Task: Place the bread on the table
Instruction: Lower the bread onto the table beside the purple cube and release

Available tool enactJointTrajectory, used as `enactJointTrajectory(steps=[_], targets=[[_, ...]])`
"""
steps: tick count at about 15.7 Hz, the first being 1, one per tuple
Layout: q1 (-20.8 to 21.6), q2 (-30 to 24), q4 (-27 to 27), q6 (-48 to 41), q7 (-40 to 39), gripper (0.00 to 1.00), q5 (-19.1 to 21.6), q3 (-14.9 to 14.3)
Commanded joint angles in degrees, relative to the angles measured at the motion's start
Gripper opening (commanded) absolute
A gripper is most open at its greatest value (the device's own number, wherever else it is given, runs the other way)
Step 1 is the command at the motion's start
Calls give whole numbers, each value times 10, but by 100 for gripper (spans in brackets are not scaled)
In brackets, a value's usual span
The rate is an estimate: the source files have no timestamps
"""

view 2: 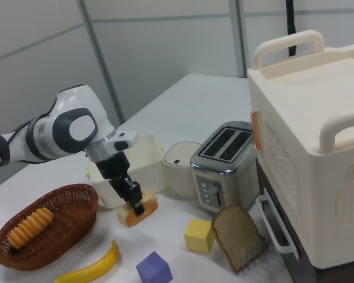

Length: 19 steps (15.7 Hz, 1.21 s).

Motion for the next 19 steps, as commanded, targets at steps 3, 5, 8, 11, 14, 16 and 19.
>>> enactJointTrajectory(steps=[3,5,8,11,14,16,19], targets=[[4,-11,-11,4,-15,100,9,-8],[4,-12,-10,4,-15,100,8,-10],[-2,-22,-8,4,-9,100,9,-14],[-16,-50,1,-18,-17,100,9,-18],[-41,-74,32,-90,-83,100,25,-29],[-80,-90,57,-138,-174,100,82,-32],[-160,-90,125,-219,-242,100,152,-13]])
